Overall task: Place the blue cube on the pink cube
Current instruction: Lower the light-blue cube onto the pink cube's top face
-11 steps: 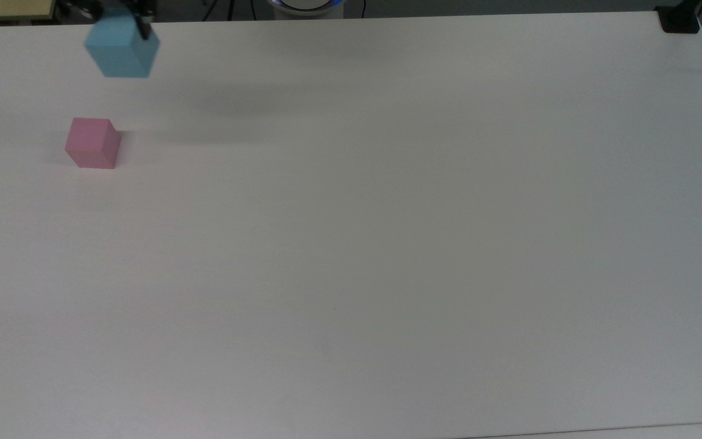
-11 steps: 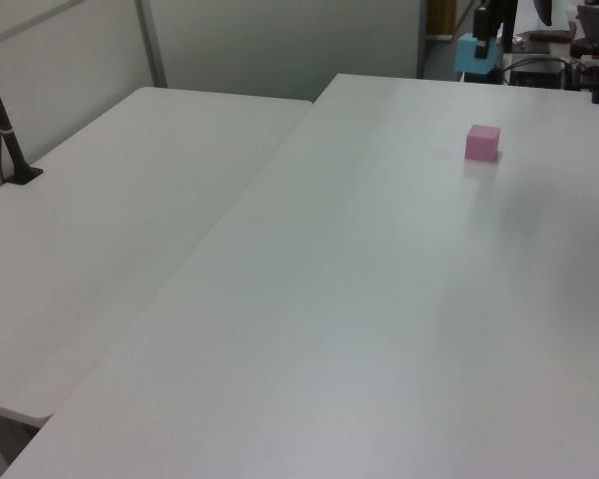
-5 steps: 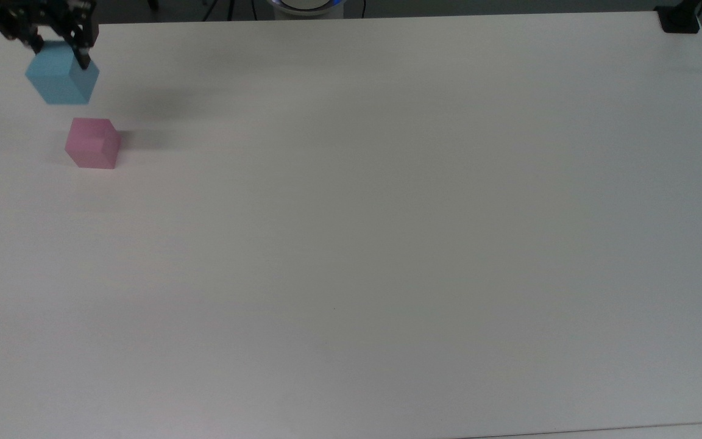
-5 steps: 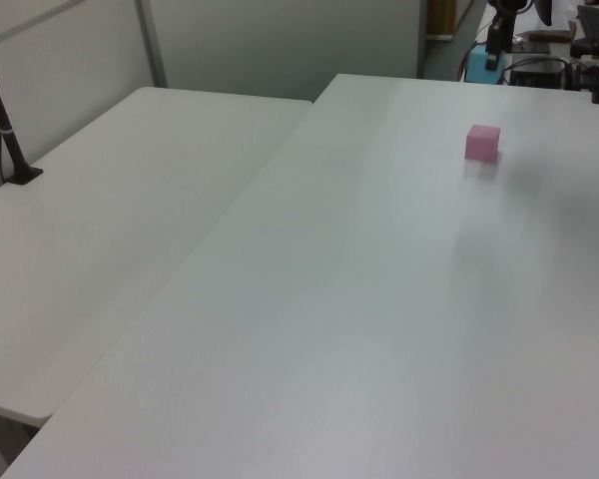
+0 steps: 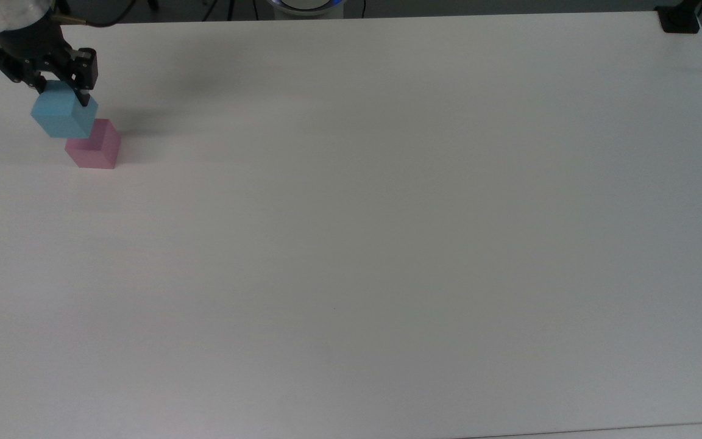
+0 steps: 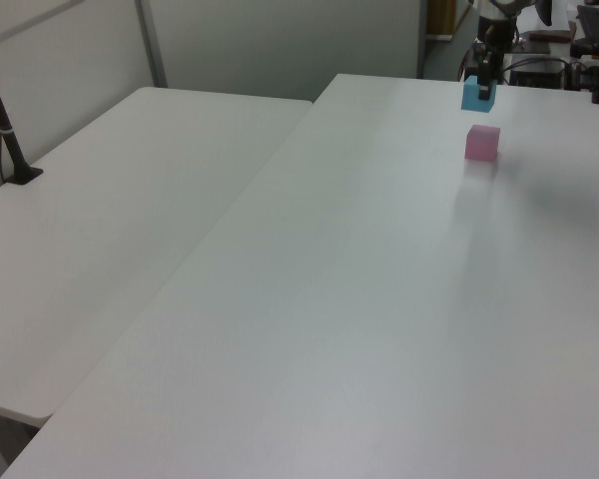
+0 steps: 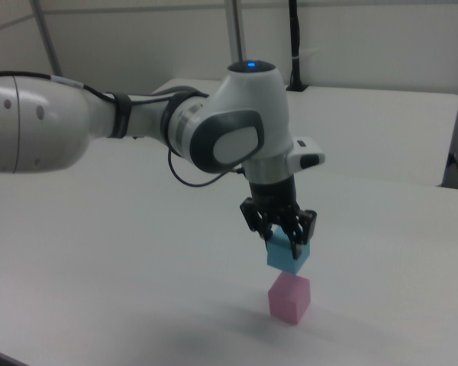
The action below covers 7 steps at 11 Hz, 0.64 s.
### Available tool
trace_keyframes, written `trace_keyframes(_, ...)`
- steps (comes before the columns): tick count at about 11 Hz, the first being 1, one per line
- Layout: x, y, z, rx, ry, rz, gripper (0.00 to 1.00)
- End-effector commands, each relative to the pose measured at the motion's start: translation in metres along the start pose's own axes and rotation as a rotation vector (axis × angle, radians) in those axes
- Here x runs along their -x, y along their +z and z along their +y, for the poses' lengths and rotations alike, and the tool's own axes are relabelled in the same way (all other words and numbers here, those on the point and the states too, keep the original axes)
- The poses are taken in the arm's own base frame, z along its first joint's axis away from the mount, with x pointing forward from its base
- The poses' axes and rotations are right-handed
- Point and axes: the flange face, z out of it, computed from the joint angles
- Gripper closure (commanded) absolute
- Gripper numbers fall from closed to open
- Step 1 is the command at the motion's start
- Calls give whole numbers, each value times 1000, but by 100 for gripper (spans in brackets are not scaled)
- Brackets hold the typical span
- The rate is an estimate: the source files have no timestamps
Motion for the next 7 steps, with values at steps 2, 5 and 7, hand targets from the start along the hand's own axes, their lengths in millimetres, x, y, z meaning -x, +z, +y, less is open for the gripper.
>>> trace_keyframes(2,20,17,13,19,-32,-5,85)
trace_keyframes(5,26,35,13,28,-38,-14,85)
trace_keyframes(7,25,36,12,29,-29,-9,85)
